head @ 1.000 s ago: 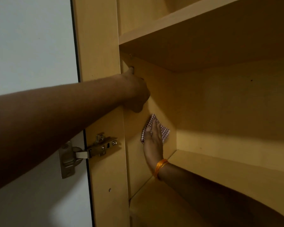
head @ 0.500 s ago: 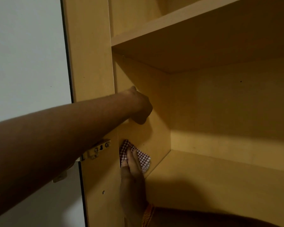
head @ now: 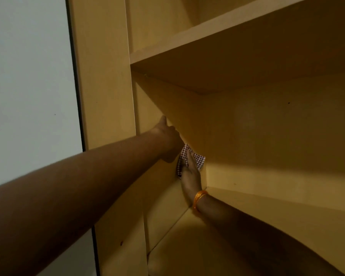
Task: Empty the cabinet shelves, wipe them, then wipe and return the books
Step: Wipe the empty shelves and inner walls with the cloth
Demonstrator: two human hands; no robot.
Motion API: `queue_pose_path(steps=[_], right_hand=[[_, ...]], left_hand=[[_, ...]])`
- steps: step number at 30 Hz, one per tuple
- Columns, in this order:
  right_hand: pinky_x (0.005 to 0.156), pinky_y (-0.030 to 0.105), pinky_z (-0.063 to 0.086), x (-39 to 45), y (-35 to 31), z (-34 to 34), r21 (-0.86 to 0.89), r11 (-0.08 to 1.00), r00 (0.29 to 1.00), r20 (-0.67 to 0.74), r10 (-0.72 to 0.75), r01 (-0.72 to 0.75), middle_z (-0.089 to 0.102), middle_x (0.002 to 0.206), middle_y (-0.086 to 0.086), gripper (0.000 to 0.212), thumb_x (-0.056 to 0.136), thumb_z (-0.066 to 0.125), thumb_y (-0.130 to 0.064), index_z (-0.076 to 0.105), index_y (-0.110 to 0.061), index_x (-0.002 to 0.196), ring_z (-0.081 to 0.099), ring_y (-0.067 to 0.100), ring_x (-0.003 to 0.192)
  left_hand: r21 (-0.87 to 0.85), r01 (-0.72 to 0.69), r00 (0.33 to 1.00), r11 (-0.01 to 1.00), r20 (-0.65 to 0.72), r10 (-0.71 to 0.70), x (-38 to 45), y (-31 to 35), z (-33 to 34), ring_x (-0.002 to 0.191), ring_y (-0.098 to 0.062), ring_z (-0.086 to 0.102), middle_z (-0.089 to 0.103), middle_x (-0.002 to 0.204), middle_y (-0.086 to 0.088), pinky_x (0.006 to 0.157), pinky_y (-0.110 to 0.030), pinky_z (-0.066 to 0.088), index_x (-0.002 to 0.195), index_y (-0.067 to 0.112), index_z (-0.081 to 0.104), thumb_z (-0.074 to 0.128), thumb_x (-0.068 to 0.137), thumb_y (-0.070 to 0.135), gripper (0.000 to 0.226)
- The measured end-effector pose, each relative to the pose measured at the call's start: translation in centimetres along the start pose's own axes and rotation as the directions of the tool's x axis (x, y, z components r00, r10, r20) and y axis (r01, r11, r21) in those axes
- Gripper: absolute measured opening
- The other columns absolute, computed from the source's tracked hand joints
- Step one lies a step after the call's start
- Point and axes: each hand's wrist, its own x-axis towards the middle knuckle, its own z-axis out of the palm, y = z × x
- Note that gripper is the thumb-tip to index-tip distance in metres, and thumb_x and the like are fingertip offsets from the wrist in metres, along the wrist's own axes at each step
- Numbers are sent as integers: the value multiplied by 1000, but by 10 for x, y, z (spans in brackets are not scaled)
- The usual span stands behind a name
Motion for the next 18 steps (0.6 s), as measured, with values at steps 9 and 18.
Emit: queue_pose_path(steps=[9,18], right_hand=[[125,43,13,26,58,-17,2,950,950,28,311,-311,21,165,-8,58,102,39,-36,17,-46,156,20,23,152],[122,45,24,-15,18,23,51,982,981,-58,183,-180,33,160,-11,60,93,33,-48,32,-45,153,30,22,149]], left_hand=[[-58,-23,1000,998,-22,22,13,9,18,156,-33,7,30,164,-5,117,-72,-1,149,32,45,52,98,40,52],[-93,-11,999,996,40,15,19,12,15,156,-32,1,26,166,-1,116,-72,-5,152,34,39,52,98,47,57]])
